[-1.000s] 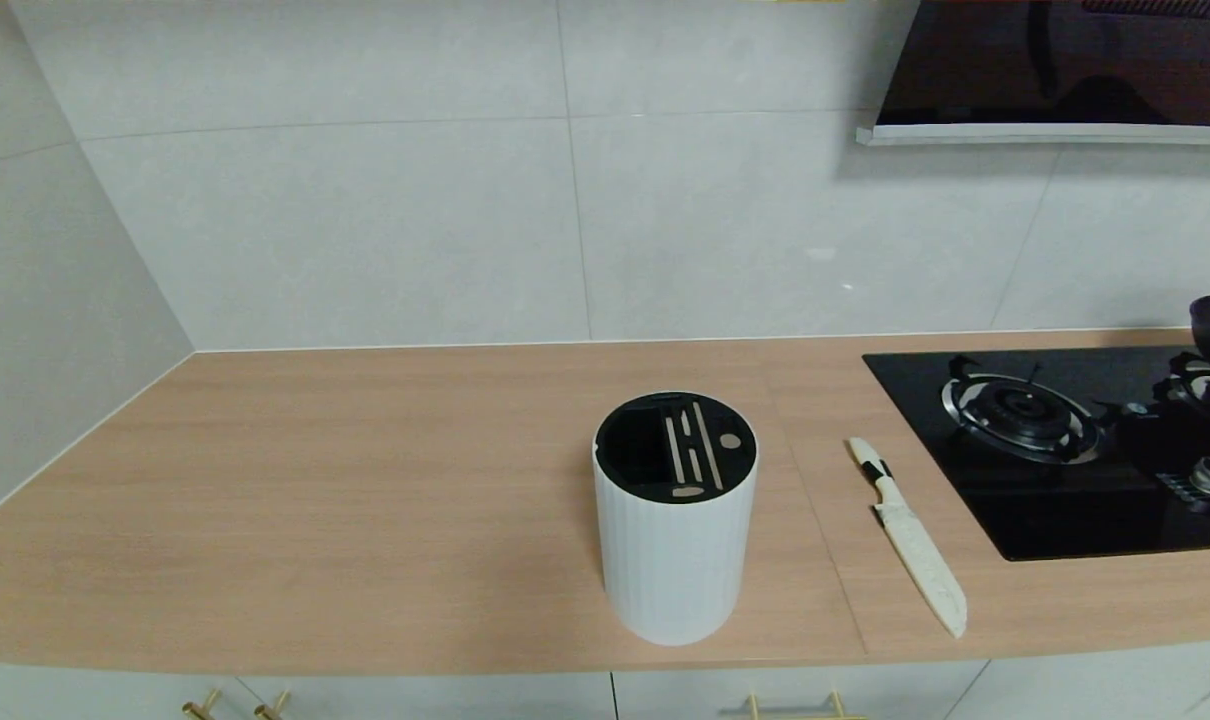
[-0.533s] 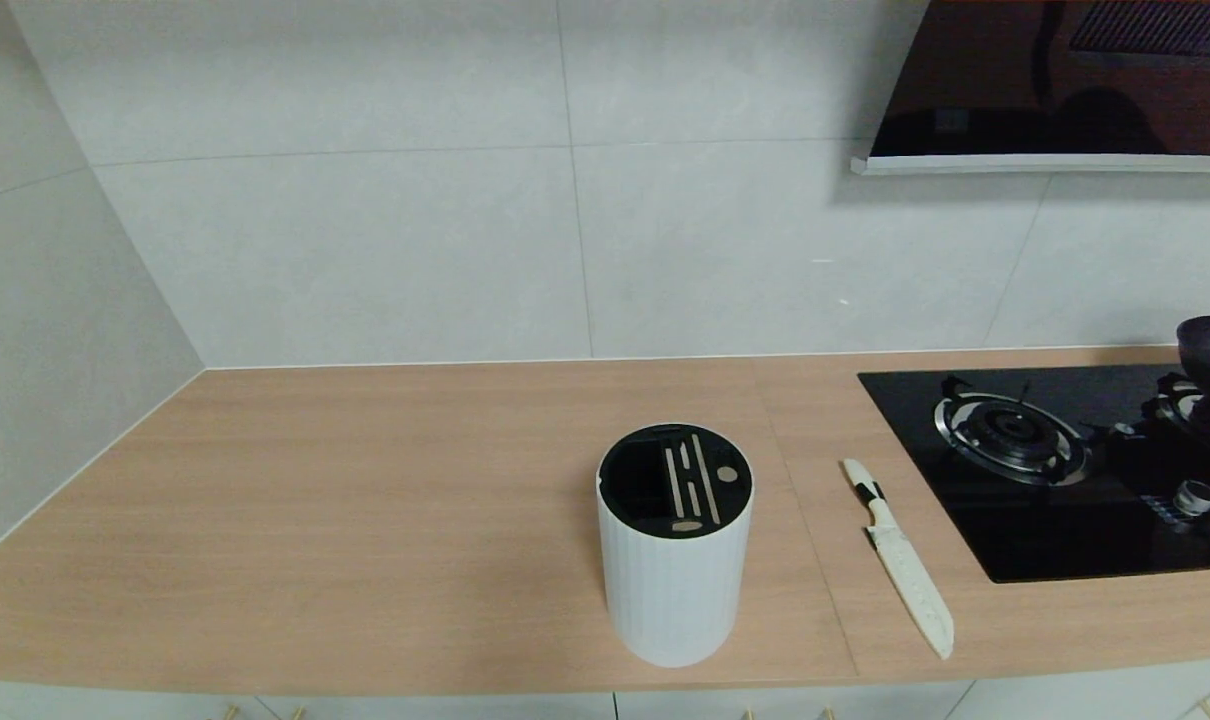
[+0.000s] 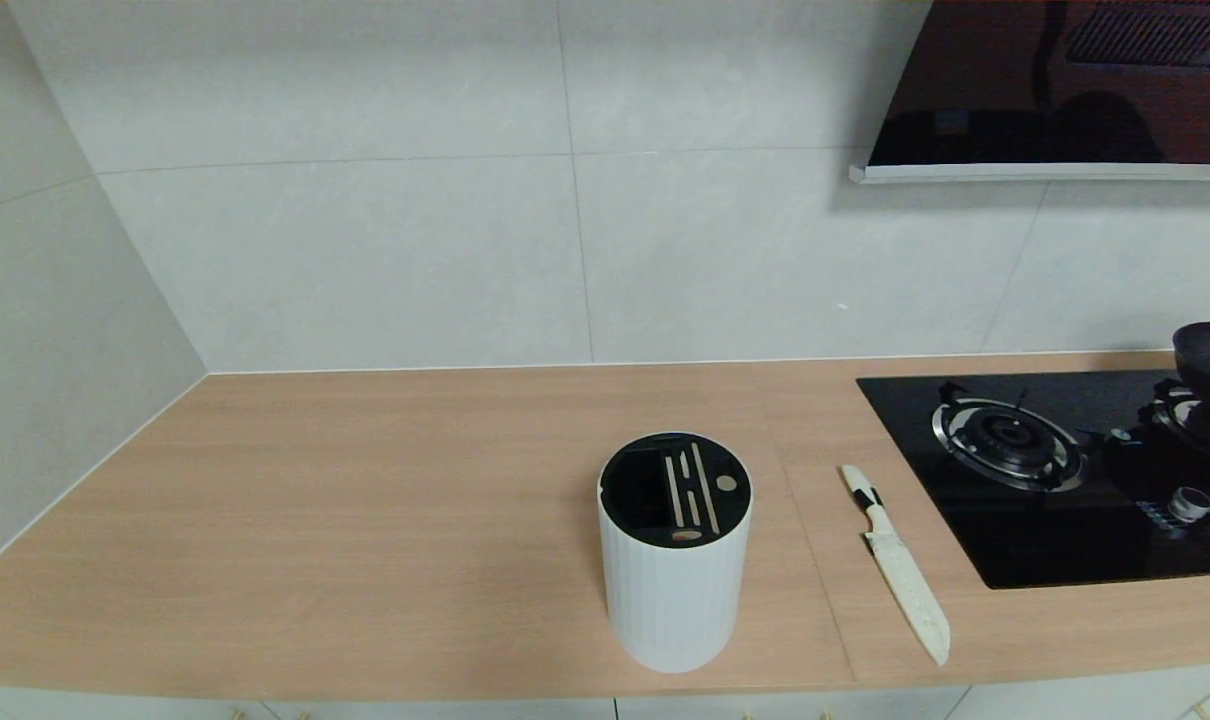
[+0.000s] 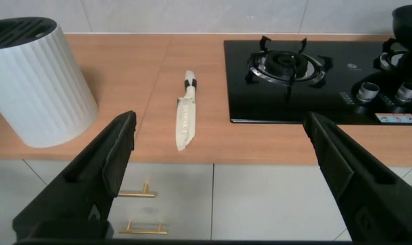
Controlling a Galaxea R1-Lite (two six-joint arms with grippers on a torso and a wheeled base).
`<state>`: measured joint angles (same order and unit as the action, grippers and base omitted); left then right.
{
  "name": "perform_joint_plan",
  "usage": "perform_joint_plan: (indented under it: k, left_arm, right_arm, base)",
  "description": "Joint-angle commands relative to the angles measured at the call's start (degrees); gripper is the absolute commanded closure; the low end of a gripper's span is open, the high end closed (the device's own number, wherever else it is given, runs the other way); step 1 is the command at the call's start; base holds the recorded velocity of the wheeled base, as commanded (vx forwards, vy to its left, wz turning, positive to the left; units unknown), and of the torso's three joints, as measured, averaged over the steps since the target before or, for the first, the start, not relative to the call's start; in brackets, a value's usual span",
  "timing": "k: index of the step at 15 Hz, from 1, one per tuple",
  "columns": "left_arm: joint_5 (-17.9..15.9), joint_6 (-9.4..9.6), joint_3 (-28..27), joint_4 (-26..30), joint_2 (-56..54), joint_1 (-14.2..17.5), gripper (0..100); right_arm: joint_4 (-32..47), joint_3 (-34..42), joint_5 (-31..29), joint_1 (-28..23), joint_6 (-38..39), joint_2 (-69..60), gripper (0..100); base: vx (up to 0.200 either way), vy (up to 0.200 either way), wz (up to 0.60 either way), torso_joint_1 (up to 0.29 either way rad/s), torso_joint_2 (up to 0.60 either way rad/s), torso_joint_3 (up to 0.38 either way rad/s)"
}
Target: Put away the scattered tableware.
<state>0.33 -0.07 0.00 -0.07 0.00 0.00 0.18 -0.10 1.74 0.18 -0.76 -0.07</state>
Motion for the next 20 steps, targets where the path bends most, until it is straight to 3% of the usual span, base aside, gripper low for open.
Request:
perform_joint_plan:
  k: [1, 9, 11, 13, 18, 19, 20]
  left_arm:
    - [0.0, -0.01, 0.0, 0.0, 0.0, 0.0, 0]
    - [0.0, 0.07, 0.0, 0.0, 0.0, 0.0, 0]
    - [0.0, -0.01, 0.0, 0.0, 0.0, 0.0, 0]
    - [0.0, -0.01, 0.0, 0.0, 0.0, 0.0, 0]
    - [0.0, 0.07, 0.0, 0.0, 0.0, 0.0, 0]
    - [0.0, 0.07, 0.0, 0.0, 0.0, 0.0, 0]
    - [0.0, -0.01, 0.0, 0.0, 0.0, 0.0, 0]
  right_arm:
    - [0.0, 0.0, 0.0, 0.0, 0.0, 0.1, 0]
    - [0.0, 0.1, -0.4, 0.1, -0.4, 0.1, 0]
    - [-3.3, -5.1, 0.2, 0.1, 1.4, 0.1, 0]
    - [-1.3, -6.1, 4.0, 0.1, 1.4, 1.6, 0]
    - [-0.8, -15.3, 8.9, 1.0, 1.4, 27.5, 0]
    - [-0.8, -15.3, 8.9, 1.0, 1.4, 27.5, 0]
    - [-1.1, -18.7, 9.0, 2.4, 1.5, 39.3, 0]
  base:
    - [0.0, 0.0, 0.0, 0.0, 0.0, 0.0]
    - [0.0, 0.0, 0.0, 0.0, 0.0, 0.0]
    - [0.0, 0.0, 0.0, 0.0, 0.0, 0.0]
    - [0.0, 0.0, 0.0, 0.0, 0.0, 0.0]
    - [0.0, 0.0, 0.0, 0.0, 0.0, 0.0]
    - [0.0, 0.0, 0.0, 0.0, 0.0, 0.0]
    - [0.0, 0.0, 0.0, 0.0, 0.0, 0.0]
